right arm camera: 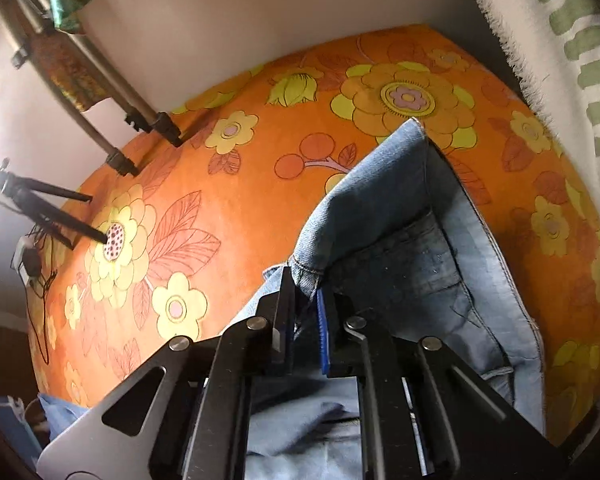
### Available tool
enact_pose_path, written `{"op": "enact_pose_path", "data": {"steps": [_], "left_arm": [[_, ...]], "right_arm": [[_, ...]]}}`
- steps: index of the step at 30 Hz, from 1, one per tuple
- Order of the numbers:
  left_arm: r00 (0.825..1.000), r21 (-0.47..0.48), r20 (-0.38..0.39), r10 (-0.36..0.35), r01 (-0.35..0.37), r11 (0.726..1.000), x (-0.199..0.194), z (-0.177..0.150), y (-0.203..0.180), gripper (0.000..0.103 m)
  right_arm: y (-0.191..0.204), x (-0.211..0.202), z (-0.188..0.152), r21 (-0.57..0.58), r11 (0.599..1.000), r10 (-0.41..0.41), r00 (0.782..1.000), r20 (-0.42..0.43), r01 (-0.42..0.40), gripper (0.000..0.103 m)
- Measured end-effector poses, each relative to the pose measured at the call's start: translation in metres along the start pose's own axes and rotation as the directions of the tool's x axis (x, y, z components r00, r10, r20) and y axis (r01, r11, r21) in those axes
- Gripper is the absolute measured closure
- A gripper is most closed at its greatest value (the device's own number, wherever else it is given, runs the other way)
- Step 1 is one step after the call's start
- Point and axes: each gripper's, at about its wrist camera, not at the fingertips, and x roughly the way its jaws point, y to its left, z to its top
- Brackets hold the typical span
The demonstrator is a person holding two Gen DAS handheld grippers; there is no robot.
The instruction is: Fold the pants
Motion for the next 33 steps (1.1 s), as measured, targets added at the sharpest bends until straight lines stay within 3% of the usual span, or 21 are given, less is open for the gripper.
{"op": "enact_pose_path", "data": {"steps": [6,11,18,26,33], "left_arm": [[1.0,0.029,0.022,0.006,-0.007,1.0,-0.004,-0.004,-0.001,0.097],[0.998,0.059,0.06,0.014,-0.018,0.998,-0.018,-0.009,-0.005,0.098],[0.991,0.096,0.131,0.02,-0.033,0.995,-0.047,-0.017,-0.011,0.099],[0.994,0.172,0.106,0.007,-0.026,0.985,-0.055,-0.048,-0.026,0.099],[0.998,0.264,0.052,0.035,-0.047,0.963,-0.045,-0.078,-0.048,0.099]], "right_arm": [[-0.025,-0.031,-0.014,0.023,0.995,0.092,0.996,0.017,-0.092,0.094],[-0.05,-0.065,-0.031,0.041,0.985,0.164,0.985,0.053,-0.167,0.095],[-0.072,-0.099,-0.064,0.047,0.978,0.198,0.975,0.099,-0.203,0.095],[-0.105,-0.136,-0.142,0.07,0.97,0.217,0.962,0.167,-0.231,0.095],[-0.151,-0.121,-0.212,0.2,0.945,0.228,0.96,0.159,-0.258,0.095]]}}
